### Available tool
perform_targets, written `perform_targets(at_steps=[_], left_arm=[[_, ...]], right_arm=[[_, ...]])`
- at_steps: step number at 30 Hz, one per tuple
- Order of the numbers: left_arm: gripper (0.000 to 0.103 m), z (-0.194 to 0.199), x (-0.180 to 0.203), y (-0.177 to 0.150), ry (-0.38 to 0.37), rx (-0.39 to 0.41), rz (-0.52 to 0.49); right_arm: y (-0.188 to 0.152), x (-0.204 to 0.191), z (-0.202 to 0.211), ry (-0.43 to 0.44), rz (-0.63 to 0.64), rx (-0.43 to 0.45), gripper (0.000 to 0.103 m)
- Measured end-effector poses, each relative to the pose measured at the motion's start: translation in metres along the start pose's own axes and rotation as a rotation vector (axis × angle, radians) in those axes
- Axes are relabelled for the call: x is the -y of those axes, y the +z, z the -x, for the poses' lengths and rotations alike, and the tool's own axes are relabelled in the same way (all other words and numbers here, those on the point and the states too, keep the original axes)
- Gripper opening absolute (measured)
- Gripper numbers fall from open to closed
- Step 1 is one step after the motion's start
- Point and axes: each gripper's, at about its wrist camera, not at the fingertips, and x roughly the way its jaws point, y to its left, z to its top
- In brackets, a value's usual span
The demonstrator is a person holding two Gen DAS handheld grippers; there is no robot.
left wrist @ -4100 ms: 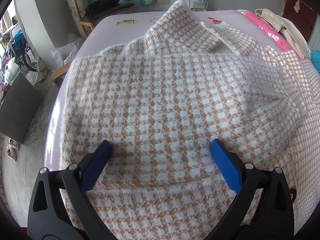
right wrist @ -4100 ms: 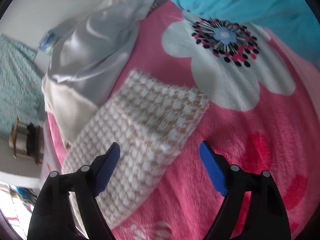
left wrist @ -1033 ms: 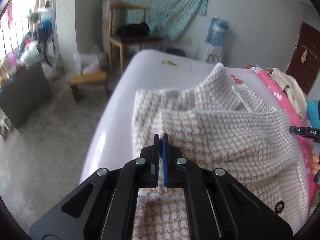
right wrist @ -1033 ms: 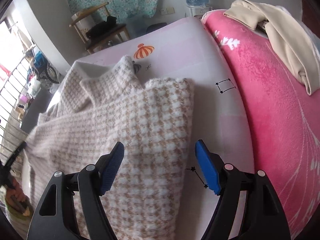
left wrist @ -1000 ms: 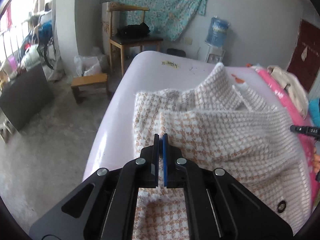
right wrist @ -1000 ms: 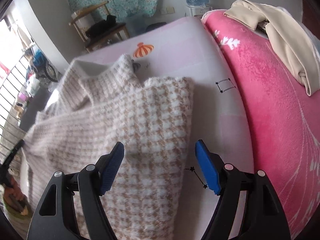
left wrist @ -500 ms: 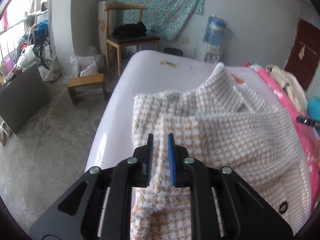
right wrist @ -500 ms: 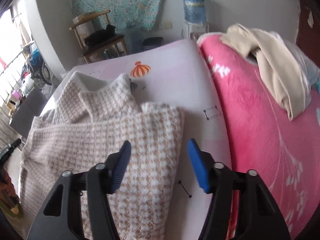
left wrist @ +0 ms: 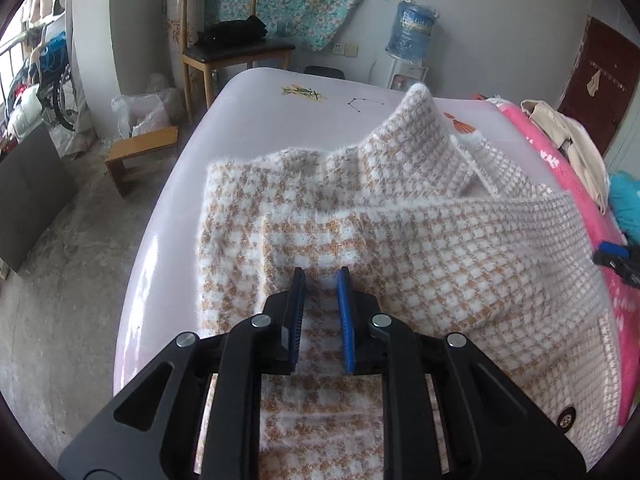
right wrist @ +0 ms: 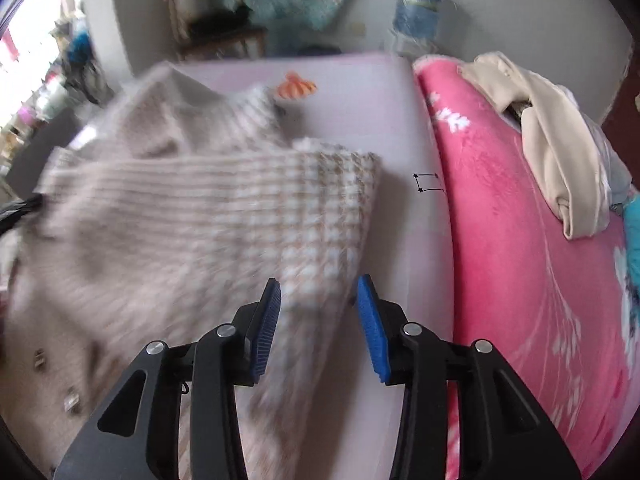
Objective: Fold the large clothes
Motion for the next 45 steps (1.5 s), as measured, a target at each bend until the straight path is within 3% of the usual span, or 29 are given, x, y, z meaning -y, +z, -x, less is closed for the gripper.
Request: perform_targets(at_steps=[3,4,8,9,11,14,18,24,30,31,35,39,45], left_arm=[[0.016,0.000,-0.003,-0.001,-0.015,0.002,0.012],[0.016,0.001,-0.003,-0.002,-0.016,0.004,0.015],[0.016,0.001,-0.002,-0.001,-0.014,0.010,0.019],[0.016,0.001,-0.002,-0.001,-0.013,0.010,0.018],[0.016,0.002,-0.002,-0.001,-0.014,0.010,0.015],[0.016,0.003,0.000,-0.003,-0.027,0.009,0.008],[0.016,0.000,0.005,-0.005,-0.046,0.005,-0.013],[0.017,-0.001,0.009,-0.006,-0.061,0.005,-0.012],[0.027,0.008,-0.002,-0.008,-0.118,0.021,0.018],[0.033,0.011,-0.006,-0.007,-0.120,0.029,0.027],[0.040,0.032,-0.029,-0.005,-0.129,0.072,0.069],[0.041,0.035,-0.047,0.000,-0.150,0.054,0.112],[0.041,0.004,-0.049,0.009,-0.202,-0.042,0.186]], right_arm=[[-0.027,-0.015,0.019,0.054,0.059,-0.002,0.058],[-0.035,-0.024,0.018,0.056,0.096,-0.025,0.059],[-0.058,-0.052,-0.001,-0.041,0.226,-0.083,0.059],[-0.059,-0.053,-0.005,-0.103,0.236,-0.075,0.059],[-0.055,-0.043,-0.002,-0.179,0.186,-0.033,0.055],[-0.054,-0.016,0.008,-0.091,0.030,-0.017,0.054],[-0.067,-0.003,0.002,-0.130,-0.033,-0.034,0.054],[-0.071,-0.009,-0.004,-0.236,0.027,0.001,0.057],[-0.068,-0.018,0.000,-0.318,0.141,-0.026,0.066],[-0.069,-0.021,0.003,-0.327,0.173,-0.034,0.067],[-0.067,-0.023,0.029,-0.243,0.227,-0.057,0.069],[-0.044,-0.009,0.051,-0.053,0.145,0.004,0.070],[0.007,0.014,0.015,0.044,-0.037,0.056,0.070]])
